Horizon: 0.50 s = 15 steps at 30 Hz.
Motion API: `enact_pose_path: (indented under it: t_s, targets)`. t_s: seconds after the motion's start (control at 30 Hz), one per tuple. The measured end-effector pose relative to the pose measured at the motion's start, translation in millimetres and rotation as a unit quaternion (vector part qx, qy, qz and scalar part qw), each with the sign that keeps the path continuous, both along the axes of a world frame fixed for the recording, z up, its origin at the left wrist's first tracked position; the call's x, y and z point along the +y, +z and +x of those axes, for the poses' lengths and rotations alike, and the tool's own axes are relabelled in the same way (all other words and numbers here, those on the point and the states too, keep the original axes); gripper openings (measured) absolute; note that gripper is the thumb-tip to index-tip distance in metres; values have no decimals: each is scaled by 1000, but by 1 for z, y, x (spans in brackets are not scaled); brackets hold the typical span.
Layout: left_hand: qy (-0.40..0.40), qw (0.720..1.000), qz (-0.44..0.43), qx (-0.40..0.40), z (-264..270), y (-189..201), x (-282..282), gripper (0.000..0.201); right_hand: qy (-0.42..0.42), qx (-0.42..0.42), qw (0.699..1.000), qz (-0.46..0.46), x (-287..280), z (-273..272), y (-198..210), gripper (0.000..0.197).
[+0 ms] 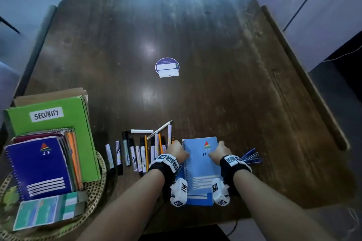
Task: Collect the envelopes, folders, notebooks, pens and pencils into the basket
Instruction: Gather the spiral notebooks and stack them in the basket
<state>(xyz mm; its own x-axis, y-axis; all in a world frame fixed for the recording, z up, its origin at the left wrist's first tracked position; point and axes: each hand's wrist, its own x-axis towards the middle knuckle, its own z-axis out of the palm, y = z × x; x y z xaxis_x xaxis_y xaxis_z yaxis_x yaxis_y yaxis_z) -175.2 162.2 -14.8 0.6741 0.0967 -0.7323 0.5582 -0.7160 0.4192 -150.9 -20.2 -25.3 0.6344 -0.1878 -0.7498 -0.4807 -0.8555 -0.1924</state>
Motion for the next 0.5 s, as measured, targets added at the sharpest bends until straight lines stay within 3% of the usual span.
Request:
enact_pose_path:
  t_s: [0.1,0.3,0.5]
  targets:
    - [3,1000,-30,-7,6,2,-5,17,-6,-6,1000,10,-5,7,1,39]
    - [37,995,-77,-55,16,14,-8,24,-34,-44,996,67,-15,20,14,31]
    - [118,973,-143,-139,29,38,25,11,-111,-94,972,187,5,35,34,17]
